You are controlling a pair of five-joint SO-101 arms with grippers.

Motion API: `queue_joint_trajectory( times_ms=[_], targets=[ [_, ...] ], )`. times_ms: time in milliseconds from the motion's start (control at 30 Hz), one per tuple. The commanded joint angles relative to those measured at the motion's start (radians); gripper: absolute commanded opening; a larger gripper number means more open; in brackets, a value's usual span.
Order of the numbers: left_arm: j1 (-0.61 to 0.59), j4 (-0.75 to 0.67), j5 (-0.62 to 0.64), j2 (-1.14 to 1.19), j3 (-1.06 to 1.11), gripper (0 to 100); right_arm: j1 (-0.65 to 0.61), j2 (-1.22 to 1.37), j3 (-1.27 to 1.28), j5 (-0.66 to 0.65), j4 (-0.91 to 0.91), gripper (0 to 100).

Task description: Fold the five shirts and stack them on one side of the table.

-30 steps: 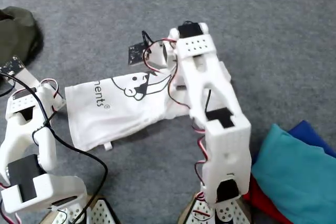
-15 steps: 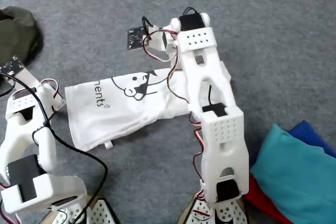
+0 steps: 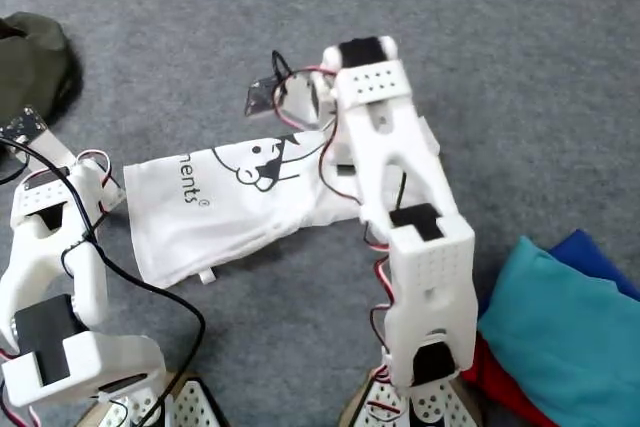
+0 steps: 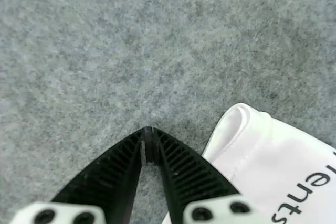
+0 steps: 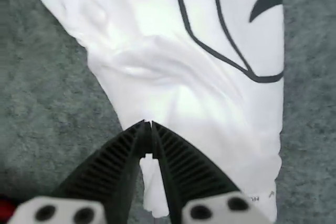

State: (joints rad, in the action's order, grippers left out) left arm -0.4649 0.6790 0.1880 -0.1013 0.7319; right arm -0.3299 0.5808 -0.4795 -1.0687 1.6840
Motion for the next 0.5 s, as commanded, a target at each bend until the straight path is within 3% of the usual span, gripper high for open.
queue_joint_trajectory(
  times_ms=[0,300,467],
  targets=[
    [0.011,-0.005,-0.026,-0.005,-0.04,2,-0.019,-0.113,0.133,0.032,-0.169,0.5],
    [0.011,-0.005,-0.029,-0.005,-0.04,2,-0.105,-0.107,0.26,0.061,-0.381,0.5],
    [0.011,-0.005,-0.031,-0.005,-0.038,2,-0.13,-0.038,0.234,0.061,-0.399,0.5]
  ],
)
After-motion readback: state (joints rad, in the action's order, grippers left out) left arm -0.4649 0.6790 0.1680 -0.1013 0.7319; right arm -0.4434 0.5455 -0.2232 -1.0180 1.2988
